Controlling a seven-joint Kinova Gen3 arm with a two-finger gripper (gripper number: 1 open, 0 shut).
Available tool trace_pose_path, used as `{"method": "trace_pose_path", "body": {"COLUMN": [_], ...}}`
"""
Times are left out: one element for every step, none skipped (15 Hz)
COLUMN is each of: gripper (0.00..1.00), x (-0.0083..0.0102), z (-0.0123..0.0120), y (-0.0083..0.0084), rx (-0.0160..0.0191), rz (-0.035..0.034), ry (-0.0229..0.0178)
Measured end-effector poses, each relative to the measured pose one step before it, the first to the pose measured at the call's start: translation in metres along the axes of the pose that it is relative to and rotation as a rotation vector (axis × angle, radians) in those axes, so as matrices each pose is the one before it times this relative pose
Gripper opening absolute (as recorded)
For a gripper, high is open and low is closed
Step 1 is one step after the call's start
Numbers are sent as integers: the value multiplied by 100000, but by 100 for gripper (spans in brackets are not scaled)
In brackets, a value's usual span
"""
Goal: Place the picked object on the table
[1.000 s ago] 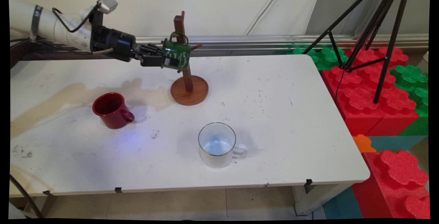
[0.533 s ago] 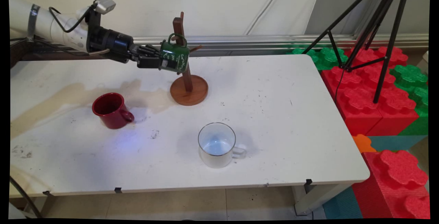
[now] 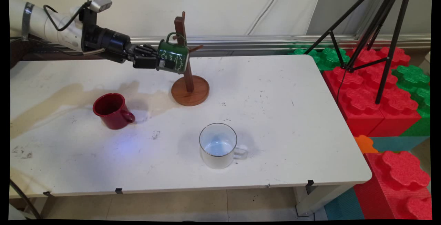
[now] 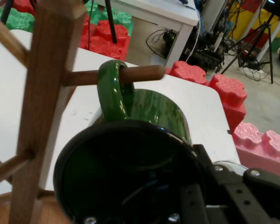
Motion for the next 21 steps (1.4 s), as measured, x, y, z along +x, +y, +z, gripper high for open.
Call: {"method": "trace_pose_path", "body": {"gripper": [0, 0, 0, 0, 0, 0, 0, 0, 0, 0, 0, 0, 0, 0, 0, 0, 0, 0, 0, 0, 0], "x": [128, 113, 109, 89, 112, 70, 74, 40, 48, 34, 13, -3, 10, 7, 21, 26, 27, -506, 48, 76, 48], "z": [-88, -52, -94, -72, -132, -91, -156, -110, -191, -106, -210, -157, -232, -190, -210, -149, -263, -1111, -389, -340, -335], "y": [192, 149, 199, 158, 280, 182, 301, 199, 327, 194, 302, 217, 317, 247, 252, 174, 262, 714, 244, 155, 123], "rx": [-514, -485, -457, -340, -582, -352, -581, -348, -596, -406, -501, -293, -442, -287, -307, -231, -222, 1279, -5, -5, 83], "rz": [285, 241, 248, 201, 313, 189, 296, 186, 364, 245, 459, 362, 586, 486, 527, 401, 676, -107, 838, 870, 818], "ry": [297, 193, 262, 218, 198, 143, 78, 31, -130, -129, -373, -328, -520, -427, -475, -345, -625, 29, -681, -744, -690]}}
